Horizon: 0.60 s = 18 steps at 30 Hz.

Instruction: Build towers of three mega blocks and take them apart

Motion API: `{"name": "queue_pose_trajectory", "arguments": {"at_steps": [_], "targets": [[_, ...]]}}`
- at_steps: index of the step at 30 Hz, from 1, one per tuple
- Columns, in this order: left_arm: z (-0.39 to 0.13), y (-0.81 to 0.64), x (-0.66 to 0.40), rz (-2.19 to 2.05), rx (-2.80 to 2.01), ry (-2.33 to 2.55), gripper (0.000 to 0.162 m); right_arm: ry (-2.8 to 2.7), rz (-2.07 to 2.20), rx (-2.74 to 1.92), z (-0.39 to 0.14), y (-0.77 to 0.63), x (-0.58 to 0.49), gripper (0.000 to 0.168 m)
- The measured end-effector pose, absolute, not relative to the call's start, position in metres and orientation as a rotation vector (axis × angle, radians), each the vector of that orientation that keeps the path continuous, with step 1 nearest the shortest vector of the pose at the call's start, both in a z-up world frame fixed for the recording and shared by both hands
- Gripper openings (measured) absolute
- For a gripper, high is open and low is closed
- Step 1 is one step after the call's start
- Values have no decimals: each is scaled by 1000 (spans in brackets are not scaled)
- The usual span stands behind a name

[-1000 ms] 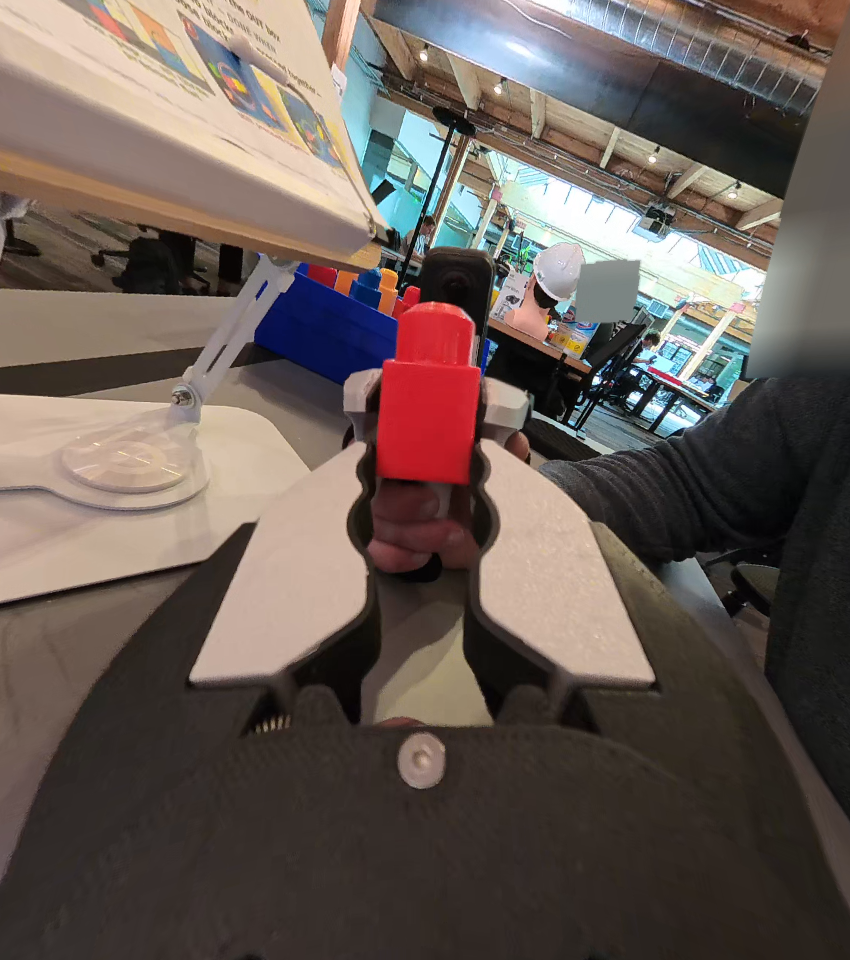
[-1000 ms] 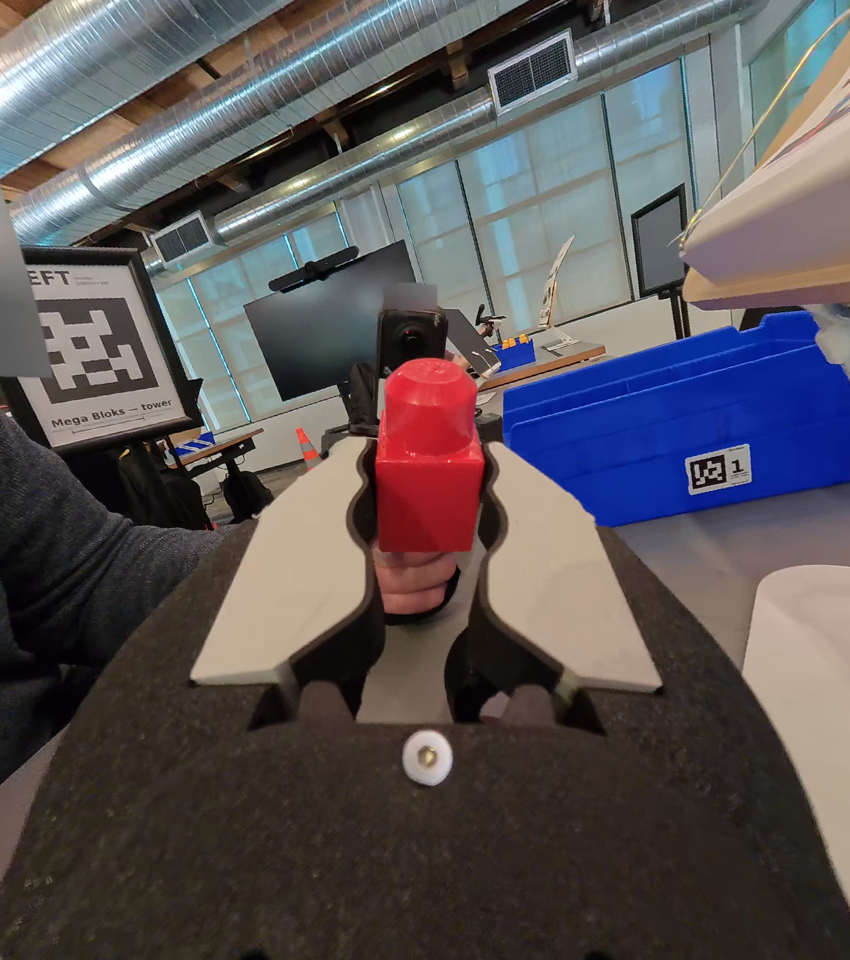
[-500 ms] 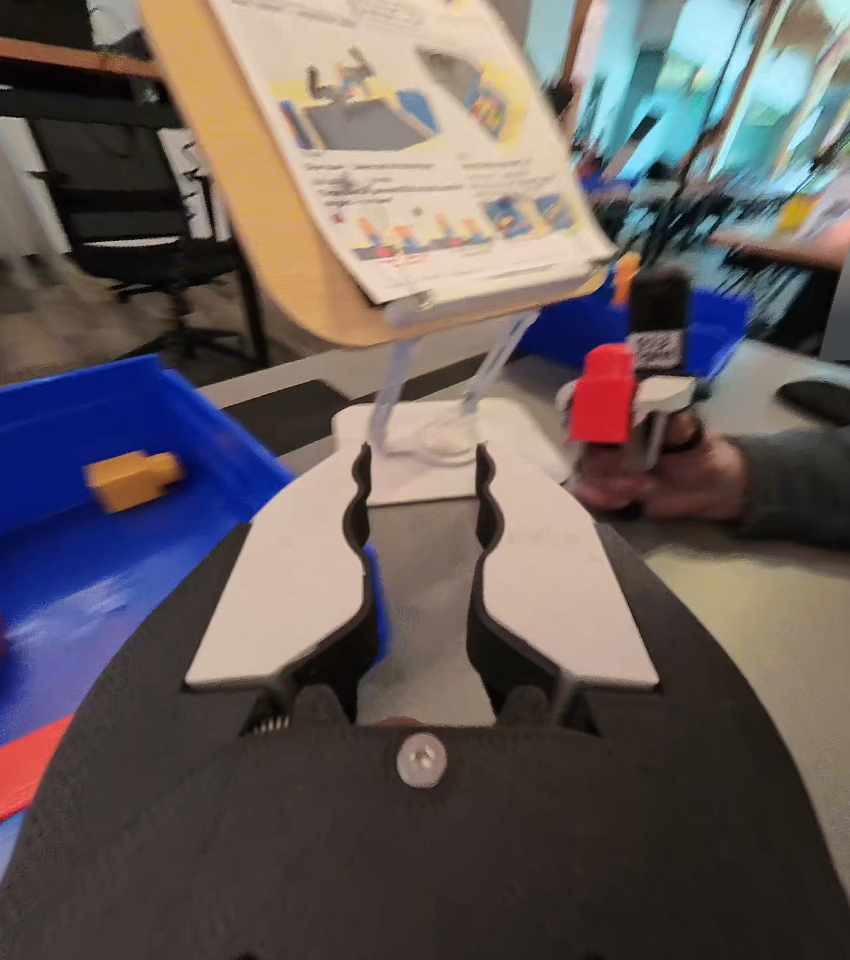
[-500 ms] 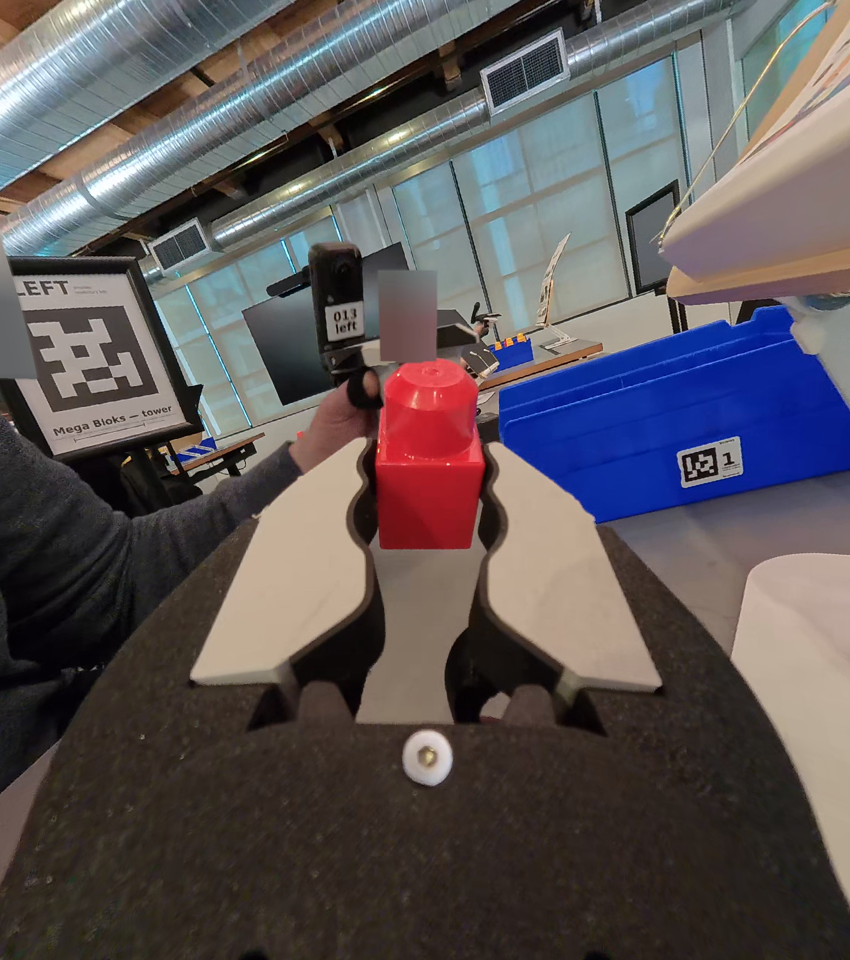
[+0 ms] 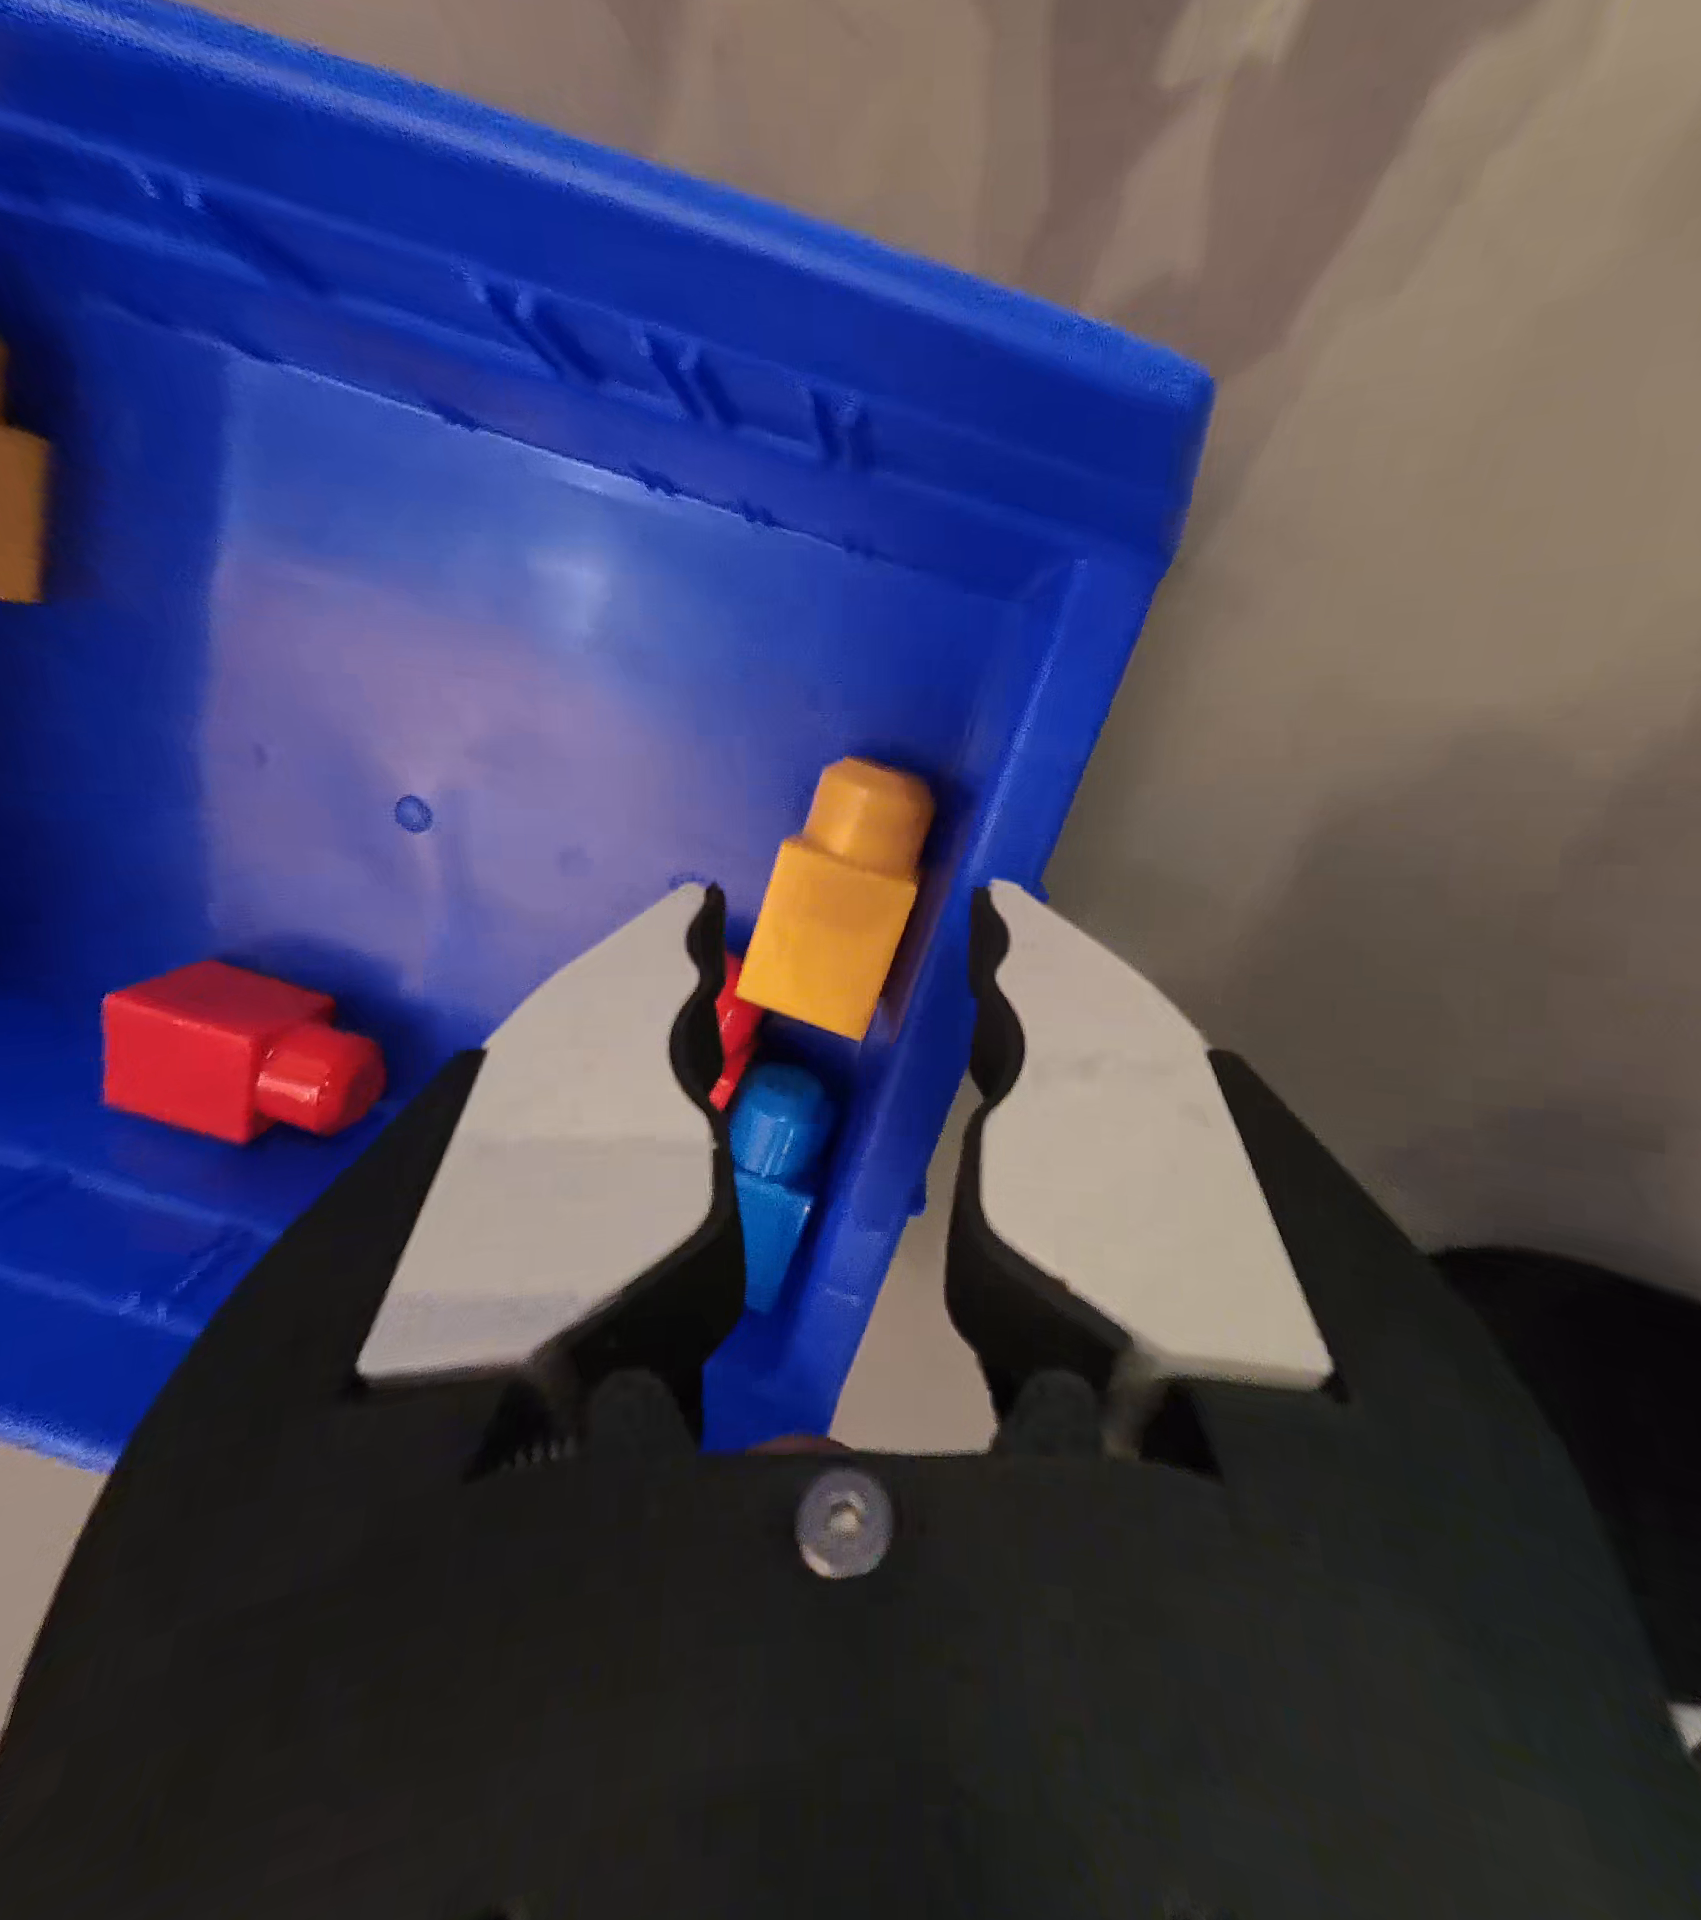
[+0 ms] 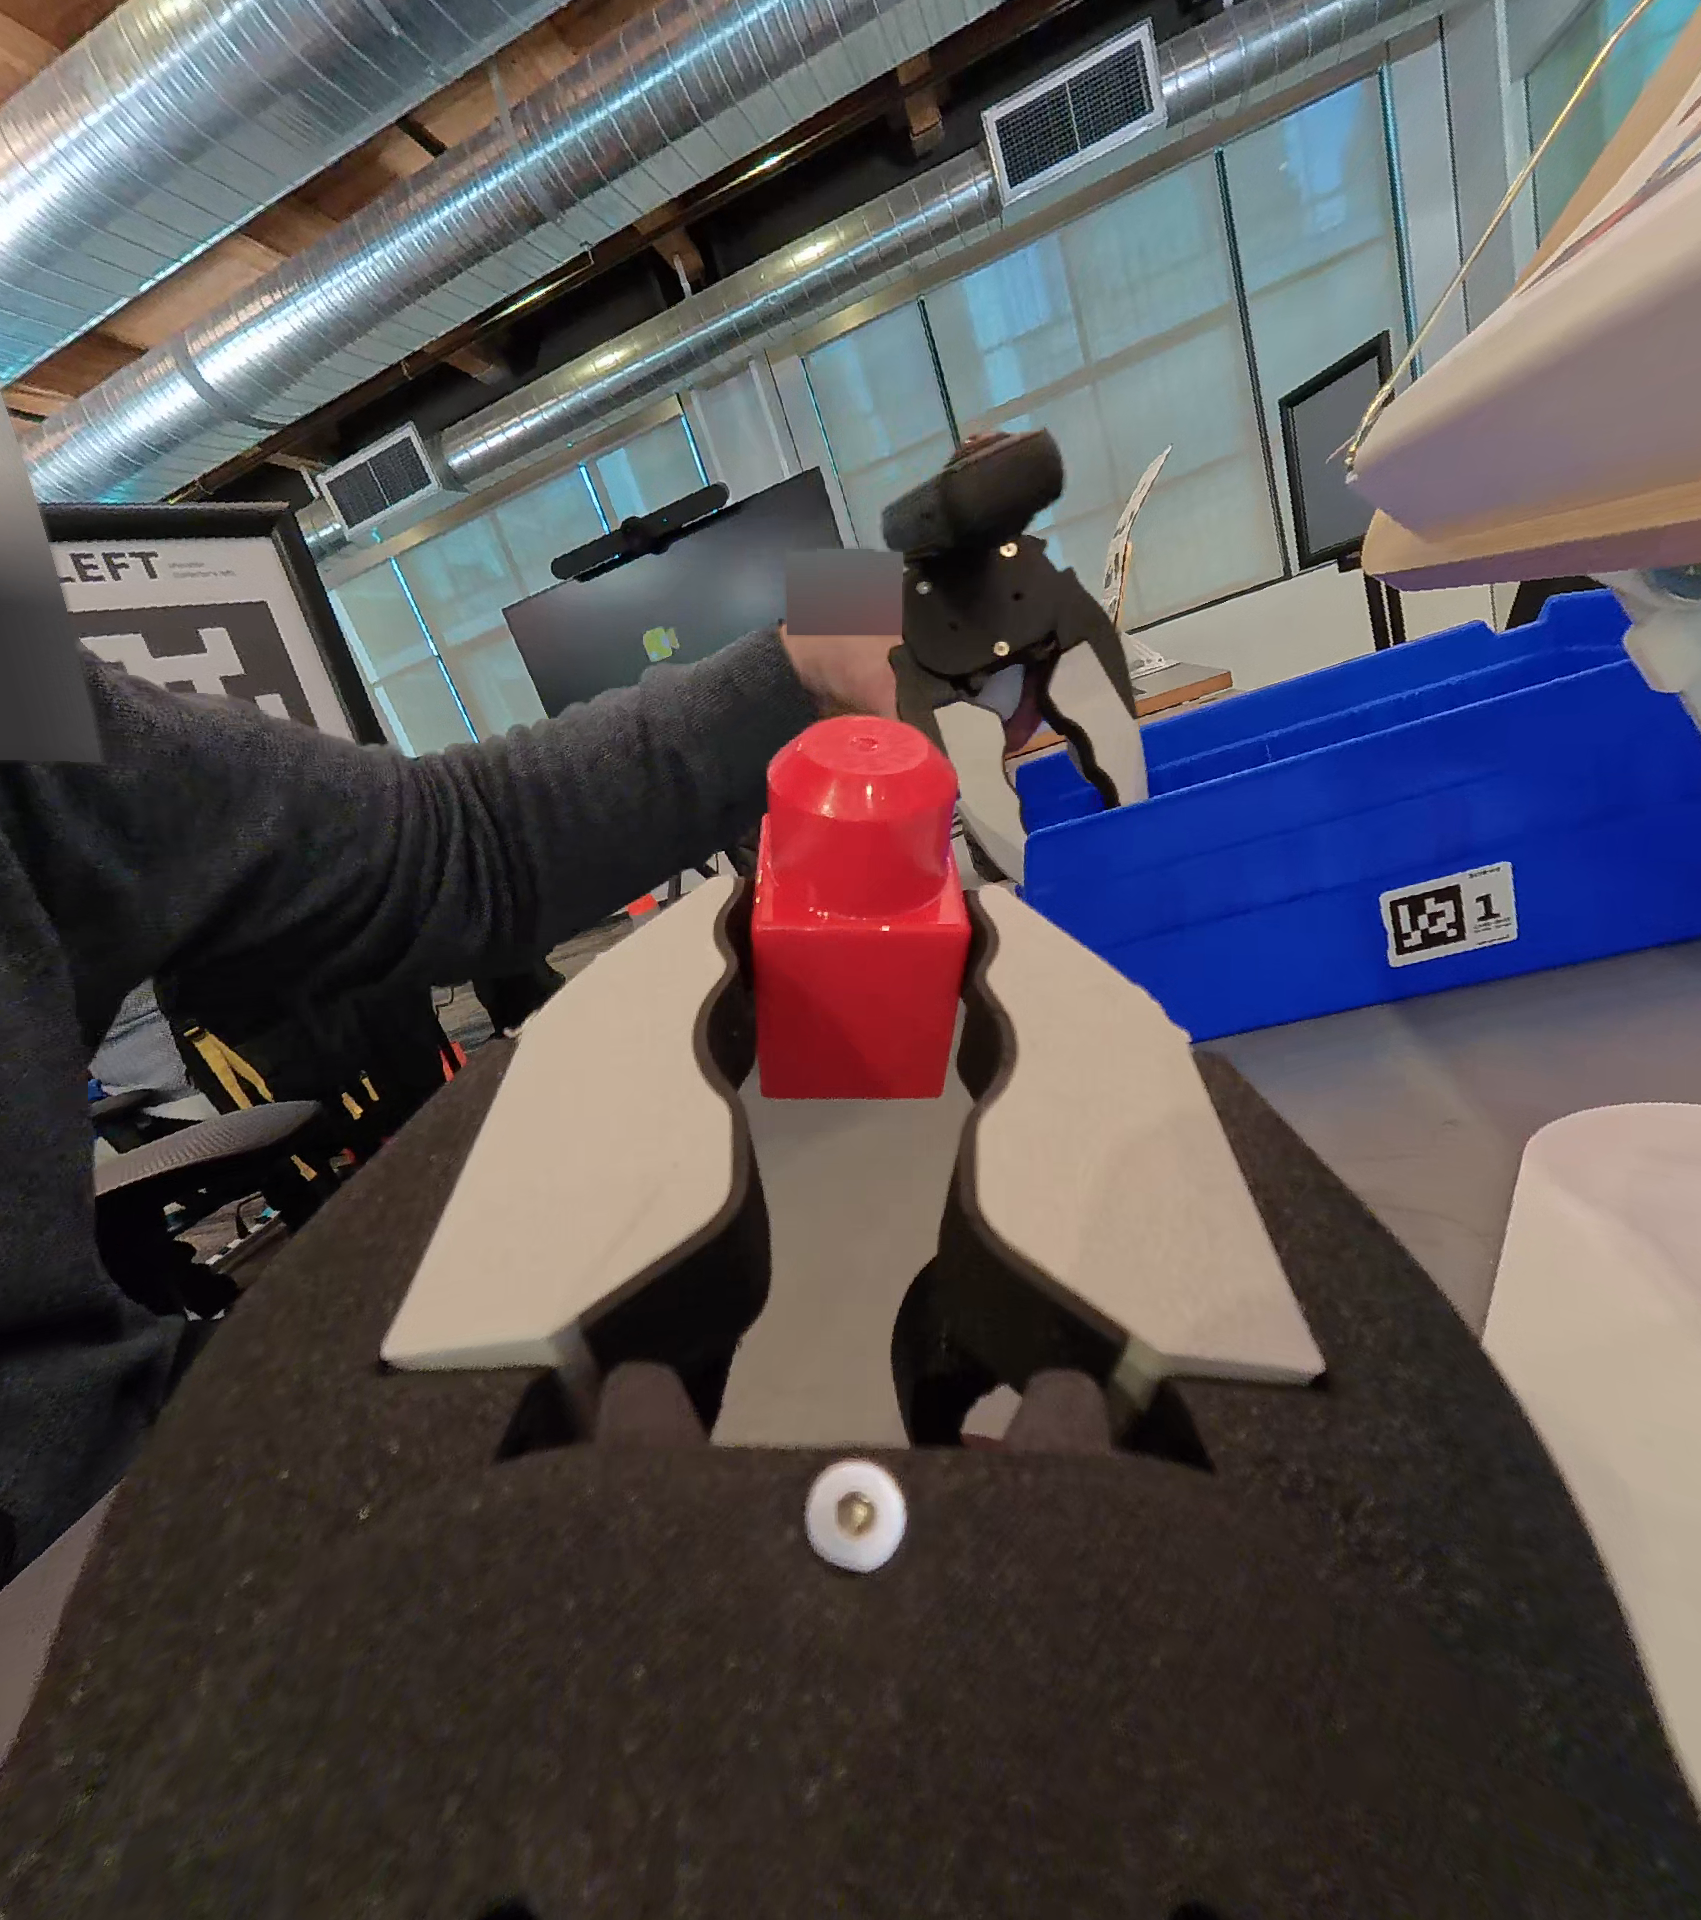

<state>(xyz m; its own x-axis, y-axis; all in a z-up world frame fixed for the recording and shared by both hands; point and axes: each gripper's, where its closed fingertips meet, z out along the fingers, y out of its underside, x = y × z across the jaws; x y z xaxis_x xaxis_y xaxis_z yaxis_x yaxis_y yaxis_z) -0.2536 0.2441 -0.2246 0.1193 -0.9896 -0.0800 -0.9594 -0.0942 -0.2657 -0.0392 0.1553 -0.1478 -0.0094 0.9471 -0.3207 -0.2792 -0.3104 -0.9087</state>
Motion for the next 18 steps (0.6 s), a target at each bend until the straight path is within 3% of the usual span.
{"name": "queue_pose_trajectory", "arguments": {"at_steps": [6, 12, 18], "targets": [[-247, 250, -260, -215, -2226, 2093, 30, -799, 1537, -1236, -148, 155, -39, 36], [-258, 247, -256, -316, -2284, 2197, 41, -804, 1538, -1235, -148, 154, -39, 36], [-260, 260, -257, -229, -2317, 2144, 29, -804, 1538, -1234, -148, 154, -39, 36]]}}
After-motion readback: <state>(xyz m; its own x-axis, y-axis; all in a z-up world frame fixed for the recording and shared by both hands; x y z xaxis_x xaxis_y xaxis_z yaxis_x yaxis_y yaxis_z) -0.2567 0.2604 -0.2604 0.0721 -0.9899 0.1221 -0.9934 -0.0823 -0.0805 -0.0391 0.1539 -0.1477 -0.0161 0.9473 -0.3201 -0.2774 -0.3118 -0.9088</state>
